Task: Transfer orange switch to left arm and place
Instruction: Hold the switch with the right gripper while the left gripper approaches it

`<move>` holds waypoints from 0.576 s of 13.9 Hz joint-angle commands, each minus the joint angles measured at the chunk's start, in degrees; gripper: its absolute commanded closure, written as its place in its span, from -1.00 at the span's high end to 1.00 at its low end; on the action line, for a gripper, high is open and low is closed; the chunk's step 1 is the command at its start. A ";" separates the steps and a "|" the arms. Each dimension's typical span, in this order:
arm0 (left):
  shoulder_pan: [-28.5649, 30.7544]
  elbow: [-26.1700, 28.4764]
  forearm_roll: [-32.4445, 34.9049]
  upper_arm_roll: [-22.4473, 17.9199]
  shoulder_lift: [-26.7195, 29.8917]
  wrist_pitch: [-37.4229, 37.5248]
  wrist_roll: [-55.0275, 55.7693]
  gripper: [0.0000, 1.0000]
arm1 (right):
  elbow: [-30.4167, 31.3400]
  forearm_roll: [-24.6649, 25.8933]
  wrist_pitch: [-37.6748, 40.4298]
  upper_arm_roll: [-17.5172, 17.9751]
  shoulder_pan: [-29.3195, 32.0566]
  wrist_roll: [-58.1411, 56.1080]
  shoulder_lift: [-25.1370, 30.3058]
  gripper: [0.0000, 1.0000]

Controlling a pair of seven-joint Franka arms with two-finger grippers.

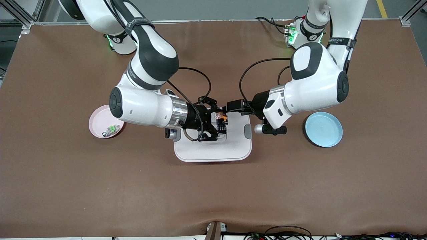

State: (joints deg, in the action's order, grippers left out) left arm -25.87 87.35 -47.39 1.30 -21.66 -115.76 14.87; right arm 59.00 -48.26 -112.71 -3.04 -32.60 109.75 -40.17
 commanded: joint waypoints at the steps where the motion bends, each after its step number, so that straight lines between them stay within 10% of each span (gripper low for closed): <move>1: -0.50 -1.04 -1.03 -0.24 -0.66 -1.65 0.42 1.00 | -2.58 -1.05 0.12 0.57 0.43 1.16 -1.31 -1.00; 8: 0.29 -1.22 -1.74 -0.24 0.04 -2.36 0.42 1.00 | -2.58 -1.05 -3.56 1.01 -0.89 2.83 -2.54 -1.00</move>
State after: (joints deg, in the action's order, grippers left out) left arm -25.57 87.28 -47.63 1.08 -21.77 -117.39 14.87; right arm 58.89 -48.30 -115.30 -2.77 -32.95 110.72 -40.53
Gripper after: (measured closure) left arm 0.000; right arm 0.273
